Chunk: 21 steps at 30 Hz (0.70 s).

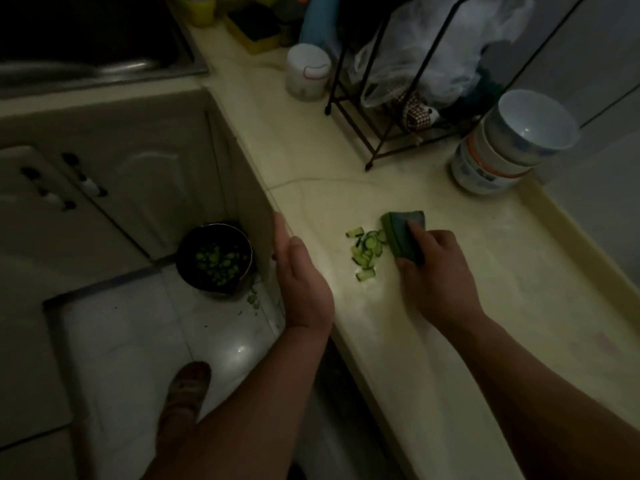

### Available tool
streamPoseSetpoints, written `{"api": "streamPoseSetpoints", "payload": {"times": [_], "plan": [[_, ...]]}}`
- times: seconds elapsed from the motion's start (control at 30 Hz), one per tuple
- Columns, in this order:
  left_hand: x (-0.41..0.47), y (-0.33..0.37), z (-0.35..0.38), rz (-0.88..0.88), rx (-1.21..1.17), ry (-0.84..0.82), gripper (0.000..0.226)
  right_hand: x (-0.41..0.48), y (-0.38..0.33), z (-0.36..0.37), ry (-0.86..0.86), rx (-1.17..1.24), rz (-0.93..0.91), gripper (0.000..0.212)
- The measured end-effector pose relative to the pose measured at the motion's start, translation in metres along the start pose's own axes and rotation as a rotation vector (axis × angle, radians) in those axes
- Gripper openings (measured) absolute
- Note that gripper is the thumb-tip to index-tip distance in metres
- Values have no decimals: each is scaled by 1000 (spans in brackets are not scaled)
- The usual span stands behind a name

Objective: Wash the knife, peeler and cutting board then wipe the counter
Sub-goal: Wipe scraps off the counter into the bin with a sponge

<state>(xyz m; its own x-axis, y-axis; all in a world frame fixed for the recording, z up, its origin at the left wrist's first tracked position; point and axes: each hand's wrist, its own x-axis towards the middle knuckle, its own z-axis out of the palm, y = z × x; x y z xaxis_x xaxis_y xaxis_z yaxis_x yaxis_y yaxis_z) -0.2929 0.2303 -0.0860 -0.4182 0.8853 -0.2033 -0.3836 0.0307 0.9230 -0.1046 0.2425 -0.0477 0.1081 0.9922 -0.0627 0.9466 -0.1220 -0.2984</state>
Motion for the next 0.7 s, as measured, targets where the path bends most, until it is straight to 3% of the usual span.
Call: {"api": "streamPoseSetpoints", "payload": {"times": [0.17, 0.33, 0.6, 0.7], "plan": [[0, -15, 2, 31, -72, 36, 67, -21, -31, 26, 41, 68, -106, 72], [1, -16, 1, 54, -73, 52, 51, -35, -78, 51, 61, 154, -258, 71], [25, -21, -22, -313, -549, 126, 45, -42, -107, 66, 27, 310, -369, 66], [33, -18, -38, -437, -707, 84, 48, -40, -129, 74, -26, 377, -379, 65]]}}
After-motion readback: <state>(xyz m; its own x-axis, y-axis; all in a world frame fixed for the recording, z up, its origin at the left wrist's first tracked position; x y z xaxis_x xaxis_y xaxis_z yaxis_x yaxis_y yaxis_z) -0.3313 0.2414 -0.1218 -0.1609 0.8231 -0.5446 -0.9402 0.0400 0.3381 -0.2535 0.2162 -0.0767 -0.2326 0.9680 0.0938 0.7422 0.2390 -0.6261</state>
